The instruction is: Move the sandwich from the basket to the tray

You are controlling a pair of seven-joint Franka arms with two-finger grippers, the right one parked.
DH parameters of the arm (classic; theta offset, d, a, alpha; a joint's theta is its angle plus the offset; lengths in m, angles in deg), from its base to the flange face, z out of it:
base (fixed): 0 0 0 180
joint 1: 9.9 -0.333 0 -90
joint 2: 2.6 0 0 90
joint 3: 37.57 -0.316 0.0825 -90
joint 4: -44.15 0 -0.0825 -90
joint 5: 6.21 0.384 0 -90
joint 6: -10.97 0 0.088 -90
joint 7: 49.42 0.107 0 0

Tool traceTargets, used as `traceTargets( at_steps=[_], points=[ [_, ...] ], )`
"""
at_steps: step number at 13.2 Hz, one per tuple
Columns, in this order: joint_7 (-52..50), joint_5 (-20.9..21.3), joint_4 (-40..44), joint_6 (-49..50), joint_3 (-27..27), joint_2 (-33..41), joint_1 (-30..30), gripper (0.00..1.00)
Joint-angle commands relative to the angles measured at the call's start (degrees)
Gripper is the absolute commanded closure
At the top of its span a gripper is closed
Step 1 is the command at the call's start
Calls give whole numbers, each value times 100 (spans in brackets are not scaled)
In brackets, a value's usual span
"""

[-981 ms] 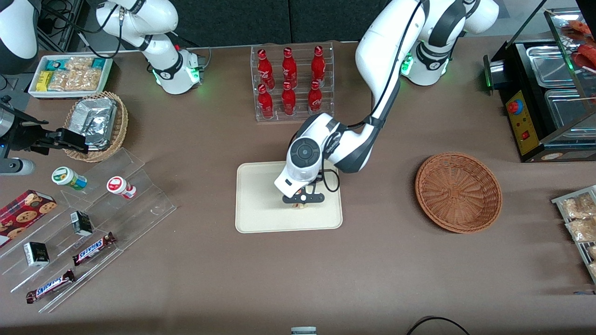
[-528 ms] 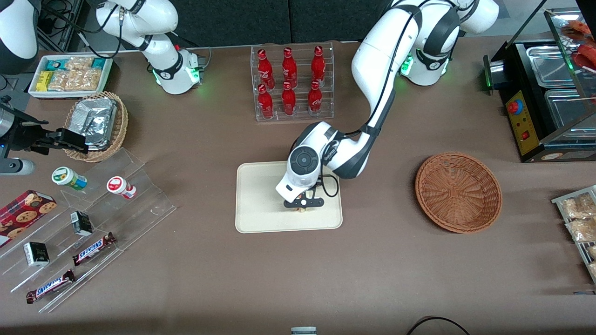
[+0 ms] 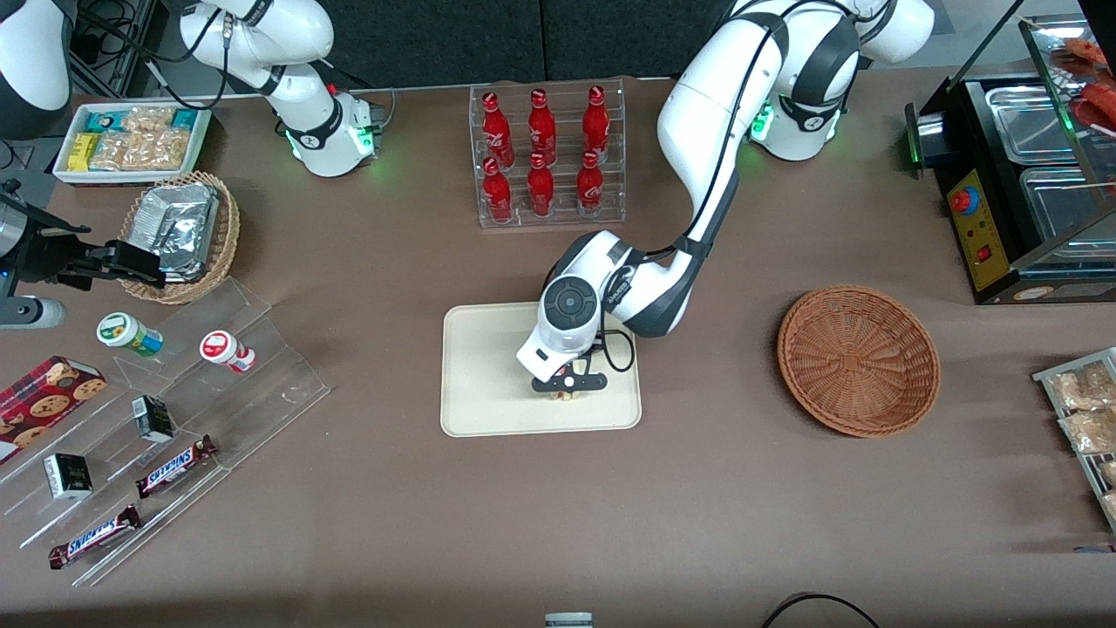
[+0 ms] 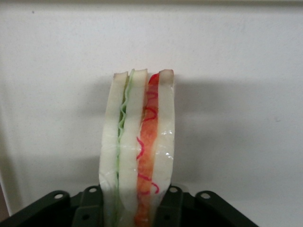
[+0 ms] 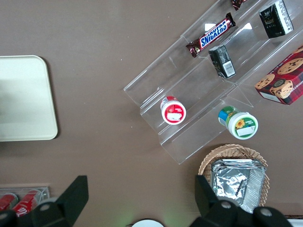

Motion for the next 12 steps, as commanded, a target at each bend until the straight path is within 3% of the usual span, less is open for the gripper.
traceTargets(
  at_steps=[1,3,6,12],
  points=[
    [-329,247,75,363,-56,331,41,0],
    [-331,468,75,960,-56,656,-12,0],
    [-164,469,-73,1812,-47,1323,-345,0],
    [1178,451,-2224,1964,-47,3650,-1231,1]
  ],
)
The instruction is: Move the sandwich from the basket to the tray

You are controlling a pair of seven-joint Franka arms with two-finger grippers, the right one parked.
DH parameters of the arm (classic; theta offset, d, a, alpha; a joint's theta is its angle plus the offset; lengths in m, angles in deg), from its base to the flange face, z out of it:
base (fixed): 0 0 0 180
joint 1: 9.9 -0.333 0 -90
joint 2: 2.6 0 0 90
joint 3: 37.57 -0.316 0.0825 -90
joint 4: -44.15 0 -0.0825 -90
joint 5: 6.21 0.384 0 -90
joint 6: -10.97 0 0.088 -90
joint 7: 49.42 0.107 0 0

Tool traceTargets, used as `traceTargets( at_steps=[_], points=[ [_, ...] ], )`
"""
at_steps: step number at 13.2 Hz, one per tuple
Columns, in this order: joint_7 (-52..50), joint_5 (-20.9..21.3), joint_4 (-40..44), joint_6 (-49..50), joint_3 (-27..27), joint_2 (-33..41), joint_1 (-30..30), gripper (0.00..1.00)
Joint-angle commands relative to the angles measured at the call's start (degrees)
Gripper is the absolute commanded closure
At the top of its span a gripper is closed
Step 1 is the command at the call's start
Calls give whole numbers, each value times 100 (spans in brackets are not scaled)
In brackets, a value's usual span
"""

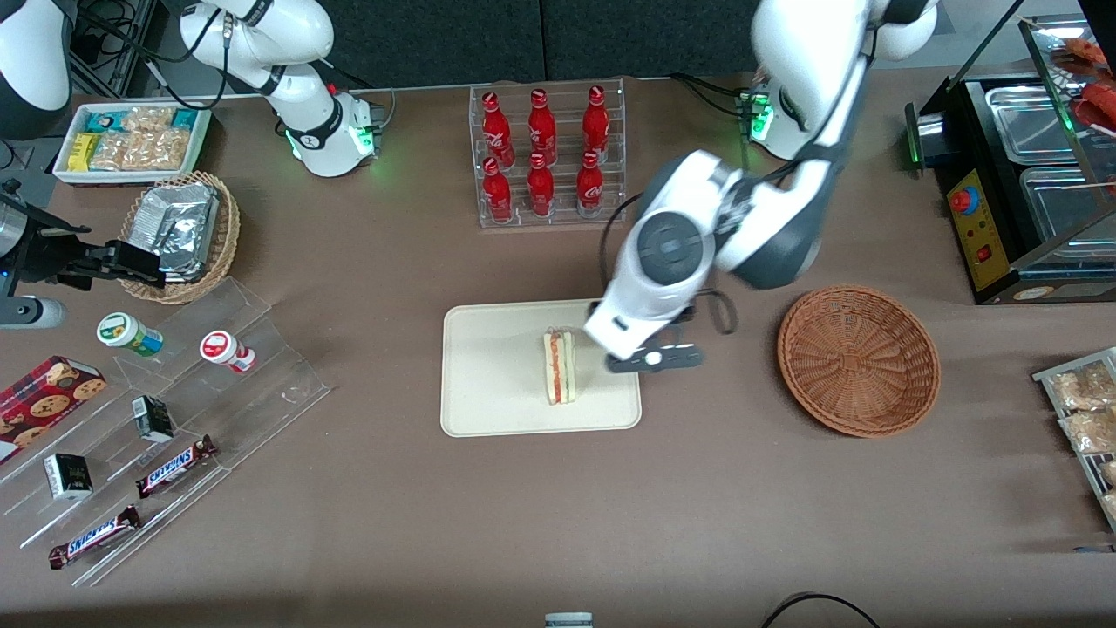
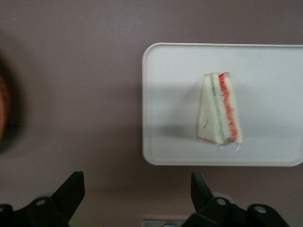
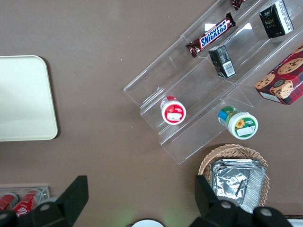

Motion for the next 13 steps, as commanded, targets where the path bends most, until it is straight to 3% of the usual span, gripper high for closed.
traceTargets(
  at_steps=[1,6,9,13],
  points=[
    [612,74,-1526,-71,55,1355,-475,1],
    [2430,101,-2830,69,47,2789,-1880,1],
    [2994,311,-2795,420,47,3194,-2514,0],
    [2996,619,-2052,1157,38,3346,-2691,0]
  ],
)
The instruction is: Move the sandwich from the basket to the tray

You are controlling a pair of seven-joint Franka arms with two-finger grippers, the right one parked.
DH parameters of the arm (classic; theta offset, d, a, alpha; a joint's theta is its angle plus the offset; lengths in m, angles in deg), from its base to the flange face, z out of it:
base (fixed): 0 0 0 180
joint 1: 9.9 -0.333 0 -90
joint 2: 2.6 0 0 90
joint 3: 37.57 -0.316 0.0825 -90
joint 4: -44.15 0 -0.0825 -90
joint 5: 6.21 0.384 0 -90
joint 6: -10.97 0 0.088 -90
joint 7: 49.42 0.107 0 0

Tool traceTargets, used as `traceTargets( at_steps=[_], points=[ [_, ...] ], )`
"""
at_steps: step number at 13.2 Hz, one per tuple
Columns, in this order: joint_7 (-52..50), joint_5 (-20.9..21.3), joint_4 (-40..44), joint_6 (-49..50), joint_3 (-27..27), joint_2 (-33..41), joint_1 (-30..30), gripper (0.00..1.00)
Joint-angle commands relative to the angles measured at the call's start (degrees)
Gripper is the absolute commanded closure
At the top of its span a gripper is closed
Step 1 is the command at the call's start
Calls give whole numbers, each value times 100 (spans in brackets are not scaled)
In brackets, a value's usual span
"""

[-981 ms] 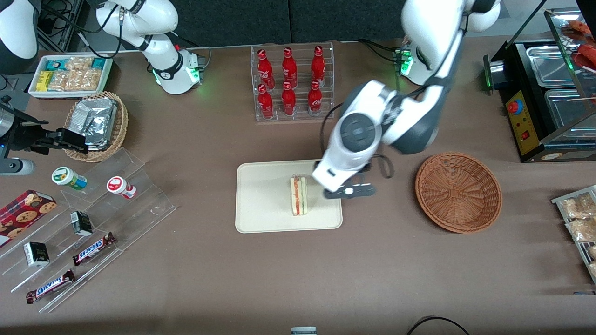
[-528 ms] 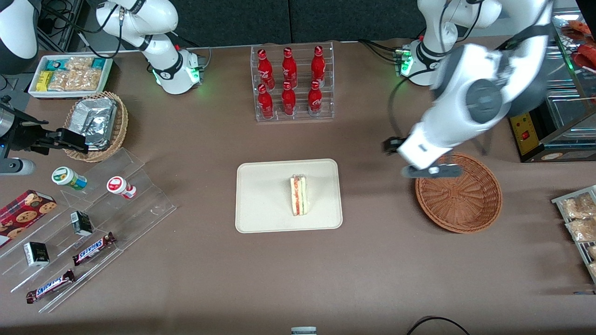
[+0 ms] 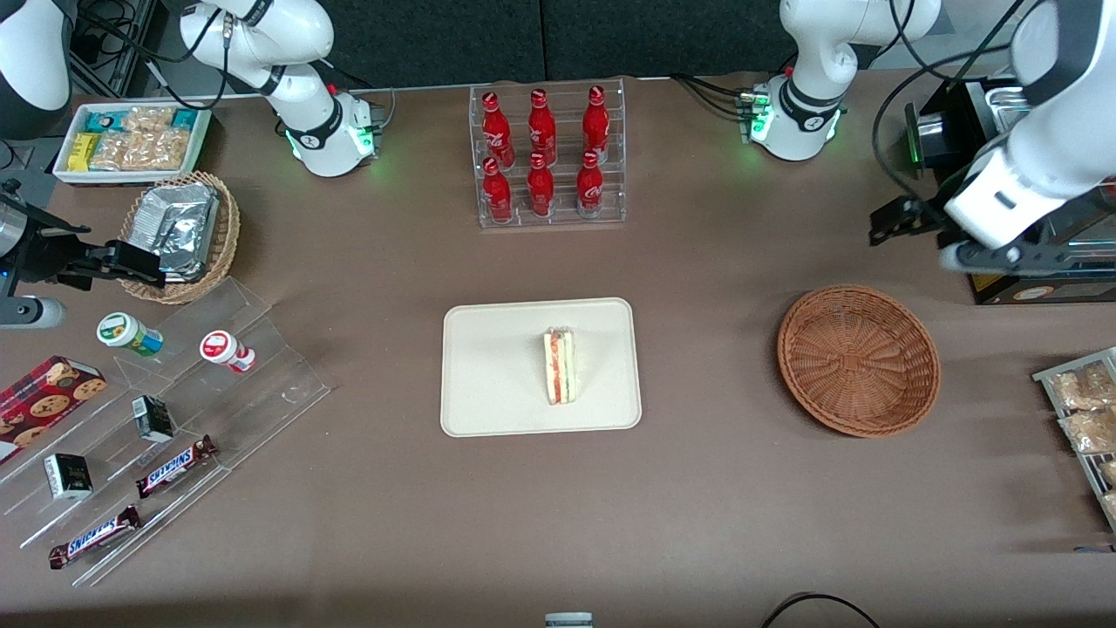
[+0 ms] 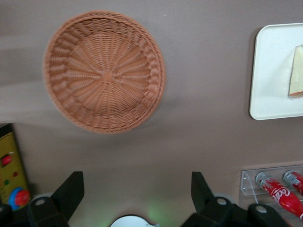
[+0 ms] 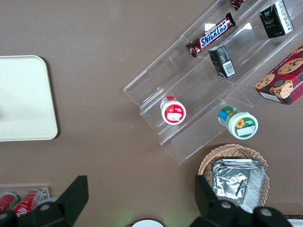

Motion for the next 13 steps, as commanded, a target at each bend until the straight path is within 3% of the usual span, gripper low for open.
traceTargets(
  at_steps=[1,2,6,9,13],
  points=[
    [37,122,721,527,116,-122,-244,0],
    [37,52,959,642,169,-158,-464,0],
    [-33,140,1338,827,213,-211,-431,0],
    [-42,498,1523,993,379,-203,-431,0],
    [-24,535,1620,1214,485,-211,-431,0]
  ],
)
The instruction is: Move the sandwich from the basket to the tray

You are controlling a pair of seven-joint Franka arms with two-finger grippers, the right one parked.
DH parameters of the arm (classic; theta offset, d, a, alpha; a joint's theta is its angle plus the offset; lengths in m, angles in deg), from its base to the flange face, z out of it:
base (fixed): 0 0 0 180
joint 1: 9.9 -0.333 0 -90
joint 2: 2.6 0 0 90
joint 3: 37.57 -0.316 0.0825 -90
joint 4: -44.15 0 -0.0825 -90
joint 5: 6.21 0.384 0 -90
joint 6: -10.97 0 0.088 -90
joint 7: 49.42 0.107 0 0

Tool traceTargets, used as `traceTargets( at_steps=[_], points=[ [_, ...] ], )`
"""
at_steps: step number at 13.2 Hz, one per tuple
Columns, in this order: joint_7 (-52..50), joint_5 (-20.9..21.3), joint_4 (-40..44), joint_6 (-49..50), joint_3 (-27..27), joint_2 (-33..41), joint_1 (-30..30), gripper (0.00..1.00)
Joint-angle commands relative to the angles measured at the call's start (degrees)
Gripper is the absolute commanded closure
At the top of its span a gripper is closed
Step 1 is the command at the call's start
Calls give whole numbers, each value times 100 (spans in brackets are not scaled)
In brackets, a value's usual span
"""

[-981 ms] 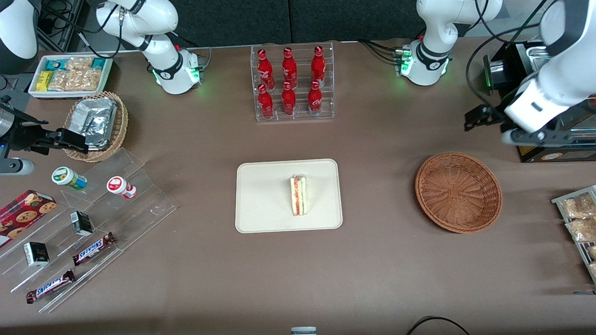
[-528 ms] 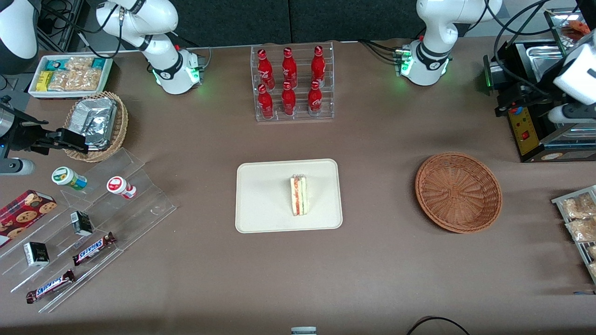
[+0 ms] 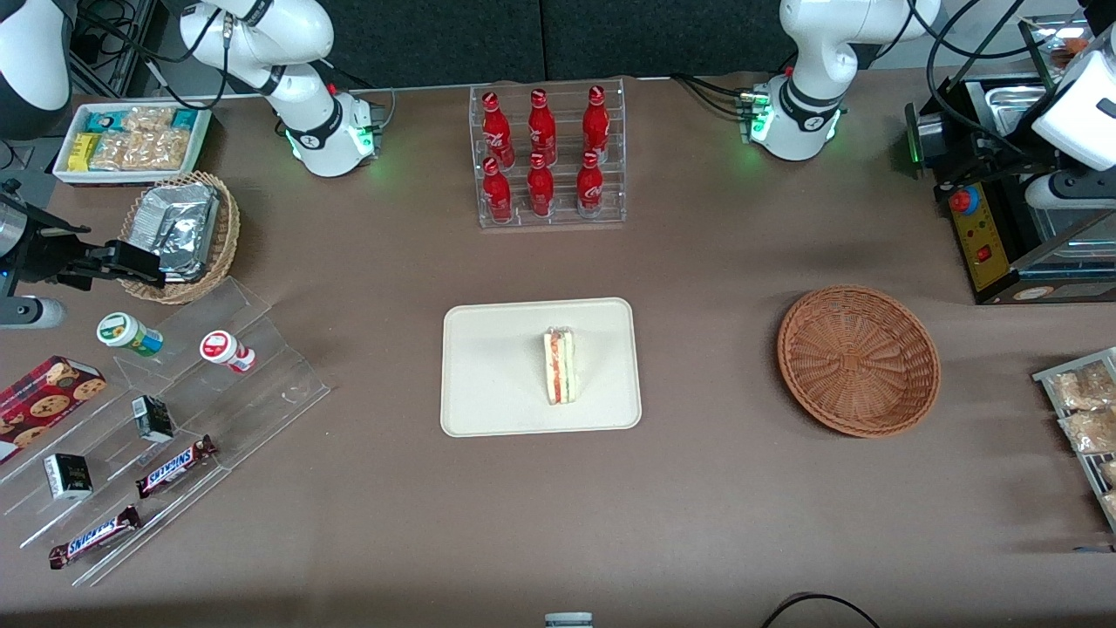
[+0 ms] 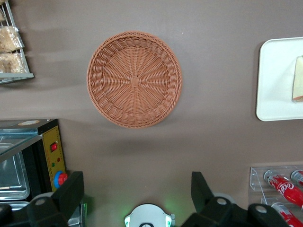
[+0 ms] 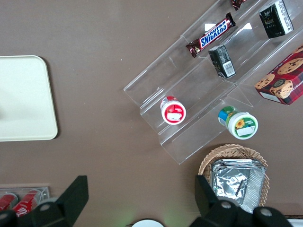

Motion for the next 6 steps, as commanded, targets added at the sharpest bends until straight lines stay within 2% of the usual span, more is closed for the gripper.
traceTargets(
  at_steps=[1,6],
  points=[
    [-28,122,242,175,115,-125,-55,0],
    [-37,51,234,456,150,-152,-55,0]
  ],
)
